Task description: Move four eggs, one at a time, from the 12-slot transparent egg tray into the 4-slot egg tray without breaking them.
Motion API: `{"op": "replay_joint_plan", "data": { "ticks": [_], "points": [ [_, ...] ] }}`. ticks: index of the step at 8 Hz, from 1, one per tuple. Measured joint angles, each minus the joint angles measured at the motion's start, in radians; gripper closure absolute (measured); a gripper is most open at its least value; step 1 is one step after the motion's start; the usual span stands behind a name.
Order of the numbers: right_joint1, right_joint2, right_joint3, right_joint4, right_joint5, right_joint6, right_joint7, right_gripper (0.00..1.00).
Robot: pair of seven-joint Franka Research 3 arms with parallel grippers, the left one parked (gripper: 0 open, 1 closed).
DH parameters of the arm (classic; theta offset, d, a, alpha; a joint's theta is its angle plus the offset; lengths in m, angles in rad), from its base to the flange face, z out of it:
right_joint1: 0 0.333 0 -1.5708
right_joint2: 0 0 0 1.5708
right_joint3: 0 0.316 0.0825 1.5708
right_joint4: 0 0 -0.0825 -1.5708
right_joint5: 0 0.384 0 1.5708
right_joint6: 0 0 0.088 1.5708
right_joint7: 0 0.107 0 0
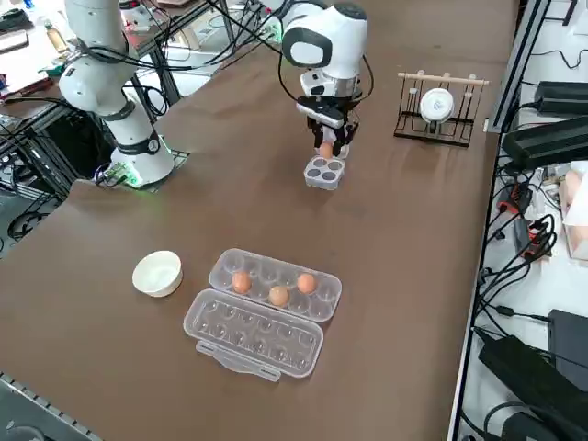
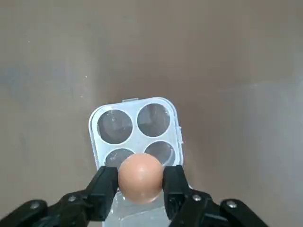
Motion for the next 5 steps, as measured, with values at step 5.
{"op": "replay_joint_plan", "data": {
  "ticks": [5],
  "points": [
    [0.008,-0.002,0.000,-0.046,0.000,0.044,0.037,0.43]
  ]
}}
